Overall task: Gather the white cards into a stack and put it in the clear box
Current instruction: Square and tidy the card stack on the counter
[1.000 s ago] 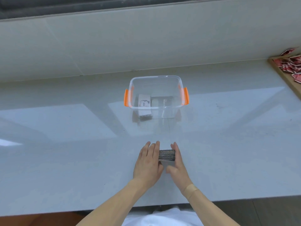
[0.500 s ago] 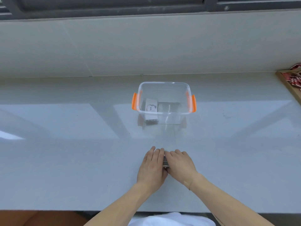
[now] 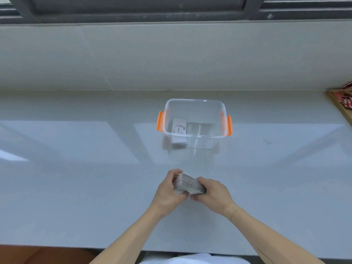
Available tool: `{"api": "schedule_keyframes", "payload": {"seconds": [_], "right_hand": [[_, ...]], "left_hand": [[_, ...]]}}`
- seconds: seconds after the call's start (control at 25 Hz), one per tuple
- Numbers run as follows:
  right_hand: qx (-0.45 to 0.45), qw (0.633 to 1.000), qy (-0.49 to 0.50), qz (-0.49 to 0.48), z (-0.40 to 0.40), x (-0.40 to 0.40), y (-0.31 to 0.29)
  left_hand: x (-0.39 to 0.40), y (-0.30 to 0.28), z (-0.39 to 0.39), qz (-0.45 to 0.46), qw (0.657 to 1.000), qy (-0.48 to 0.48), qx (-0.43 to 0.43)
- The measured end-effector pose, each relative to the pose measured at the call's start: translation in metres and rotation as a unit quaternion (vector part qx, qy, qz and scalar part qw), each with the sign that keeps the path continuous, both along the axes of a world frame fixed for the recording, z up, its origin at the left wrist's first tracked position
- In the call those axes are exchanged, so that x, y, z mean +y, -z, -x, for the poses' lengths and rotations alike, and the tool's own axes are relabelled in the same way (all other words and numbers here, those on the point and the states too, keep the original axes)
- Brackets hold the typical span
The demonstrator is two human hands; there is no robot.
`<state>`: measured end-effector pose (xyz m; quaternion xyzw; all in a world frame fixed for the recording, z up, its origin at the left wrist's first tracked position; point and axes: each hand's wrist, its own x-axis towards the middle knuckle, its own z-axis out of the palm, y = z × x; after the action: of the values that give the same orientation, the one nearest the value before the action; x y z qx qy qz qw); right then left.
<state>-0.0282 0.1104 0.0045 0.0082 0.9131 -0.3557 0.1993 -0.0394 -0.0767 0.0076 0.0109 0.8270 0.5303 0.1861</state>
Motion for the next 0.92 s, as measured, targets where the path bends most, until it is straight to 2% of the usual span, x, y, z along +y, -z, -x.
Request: {"api": "schedule_keyframes", "payload": {"seconds": [0.08, 0.12, 0.28, 0.4, 0.52, 0.64, 0.76, 0.84, 0.92], "right_hand": [[-0.027, 0.989, 0.069, 0.128, -0.005, -0.003, 0.002], [-0.01, 0.988, 0.074, 0.134, -0.007, -0.005, 0.004], [0.063, 0.994, 0.061, 0.061, -0.009, -0.014, 0.007], [0.118, 0.991, 0.058, 0.011, -0.014, -0.017, 0.012], [0.11, 0.991, 0.079, 0.016, -0.015, -0.021, 0.014], [0.101, 0.992, 0.078, 0.007, -0.014, -0.02, 0.017], [0.094, 0.992, 0.082, 0.016, -0.015, -0.02, 0.018], [0.093, 0.992, 0.084, 0.023, -0.015, -0.02, 0.017], [0.096, 0.992, 0.083, 0.025, -0.015, -0.019, 0.016]], "left_hand": [[-0.002, -0.01, 0.006, -0.01, 0.999, 0.024, 0.018], [-0.002, -0.017, 0.008, 0.013, 0.997, 0.062, 0.049], [0.005, -0.034, 0.02, 0.162, 0.945, 0.214, 0.186], [0.011, -0.031, 0.019, 0.212, 0.923, 0.231, 0.221], [0.015, -0.022, 0.008, 0.268, 0.913, 0.229, 0.205], [0.017, -0.016, 0.008, 0.311, 0.889, 0.239, 0.236], [0.015, -0.017, 0.009, 0.316, 0.878, 0.257, 0.252], [0.01, -0.022, 0.006, 0.283, 0.886, 0.249, 0.269], [0.005, -0.025, -0.001, 0.225, 0.896, 0.208, 0.322]]}}
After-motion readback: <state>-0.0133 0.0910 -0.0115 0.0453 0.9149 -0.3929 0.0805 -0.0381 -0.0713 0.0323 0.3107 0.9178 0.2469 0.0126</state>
